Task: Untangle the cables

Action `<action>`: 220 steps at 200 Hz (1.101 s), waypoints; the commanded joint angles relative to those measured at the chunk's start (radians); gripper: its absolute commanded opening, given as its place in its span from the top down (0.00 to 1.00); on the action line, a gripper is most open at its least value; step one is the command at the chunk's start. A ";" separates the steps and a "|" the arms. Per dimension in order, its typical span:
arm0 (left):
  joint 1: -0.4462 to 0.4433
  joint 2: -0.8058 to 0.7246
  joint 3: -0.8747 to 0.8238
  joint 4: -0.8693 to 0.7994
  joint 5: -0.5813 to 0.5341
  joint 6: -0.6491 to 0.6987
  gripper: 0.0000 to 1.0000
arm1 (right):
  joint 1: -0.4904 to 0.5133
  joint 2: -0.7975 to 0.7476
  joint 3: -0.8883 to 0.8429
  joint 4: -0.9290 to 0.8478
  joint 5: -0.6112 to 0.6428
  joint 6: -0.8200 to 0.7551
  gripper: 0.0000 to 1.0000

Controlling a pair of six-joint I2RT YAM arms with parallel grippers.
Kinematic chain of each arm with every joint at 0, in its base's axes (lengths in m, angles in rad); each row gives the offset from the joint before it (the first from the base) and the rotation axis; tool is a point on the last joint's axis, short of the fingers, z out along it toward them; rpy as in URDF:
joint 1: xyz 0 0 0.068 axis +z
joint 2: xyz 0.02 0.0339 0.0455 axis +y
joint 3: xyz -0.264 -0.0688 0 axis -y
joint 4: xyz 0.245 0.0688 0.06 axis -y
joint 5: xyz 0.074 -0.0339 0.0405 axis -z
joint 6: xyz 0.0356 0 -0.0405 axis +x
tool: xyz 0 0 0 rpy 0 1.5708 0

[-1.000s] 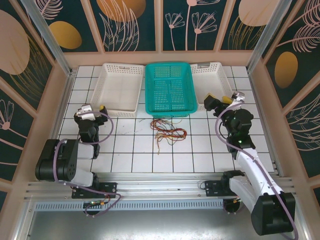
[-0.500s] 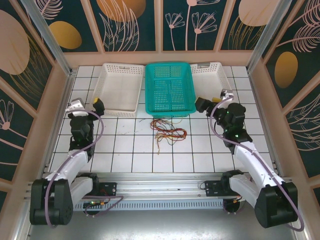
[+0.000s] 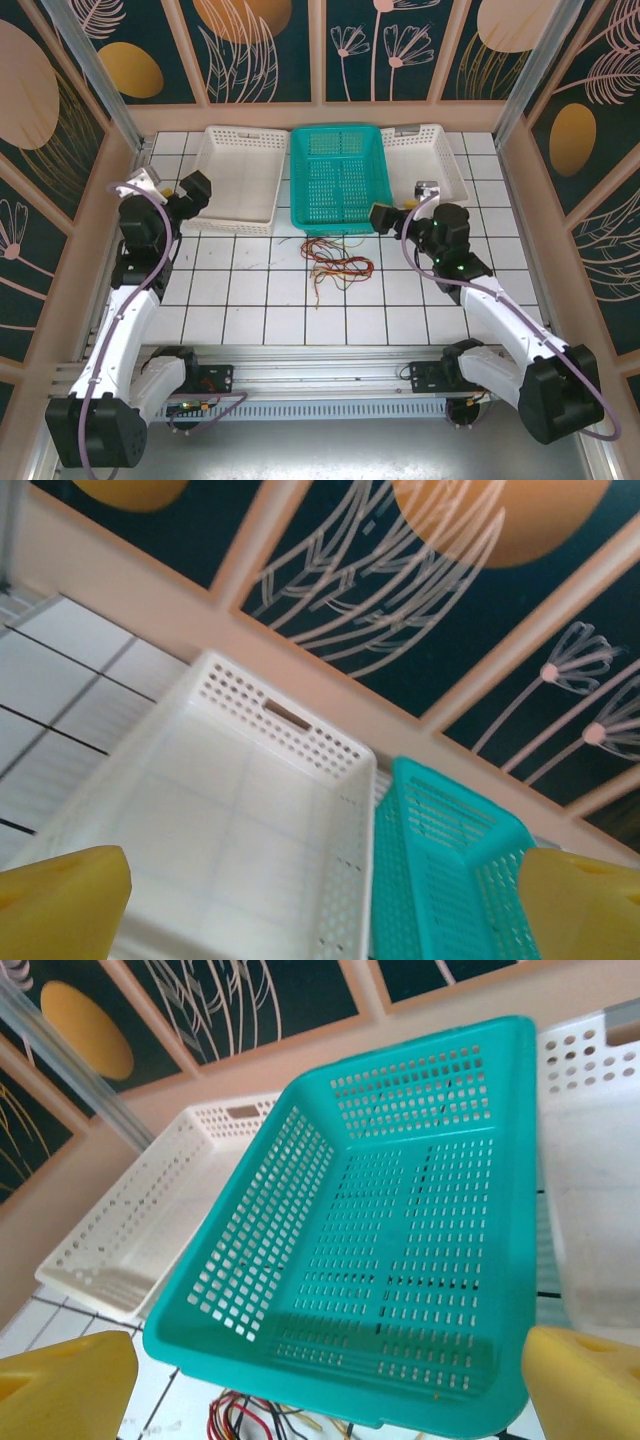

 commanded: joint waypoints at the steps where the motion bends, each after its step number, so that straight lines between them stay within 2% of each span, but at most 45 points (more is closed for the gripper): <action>1: 0.000 -0.024 0.002 -0.128 0.137 -0.025 0.01 | 0.042 0.035 0.048 -0.038 0.028 -0.041 0.01; 34: 0.002 -0.055 -0.017 -0.247 0.010 0.010 0.02 | 0.123 0.106 0.077 -0.080 0.076 -0.068 0.01; 62: 0.002 -0.094 -0.057 -0.271 0.059 -0.019 0.01 | 0.199 0.176 0.115 -0.129 0.161 -0.107 0.01; 78: 0.001 -0.121 -0.077 -0.298 0.045 -0.038 0.01 | 0.235 0.203 0.129 -0.145 0.186 -0.117 0.01; 108: 0.000 -0.152 -0.096 -0.339 0.028 -0.054 0.01 | 0.272 0.230 0.138 -0.164 0.200 -0.116 0.01; 161: -0.007 -0.178 -0.194 -0.276 0.059 -0.116 0.02 | 0.334 0.330 0.174 -0.234 0.228 -0.072 0.01; 181: -0.033 -0.164 -0.217 -0.252 0.056 -0.125 0.01 | 0.359 0.374 0.197 -0.265 0.247 -0.057 0.02; 220: -0.129 -0.131 -0.203 -0.241 -0.026 -0.114 0.01 | 0.389 0.431 0.216 -0.318 0.320 -0.030 0.03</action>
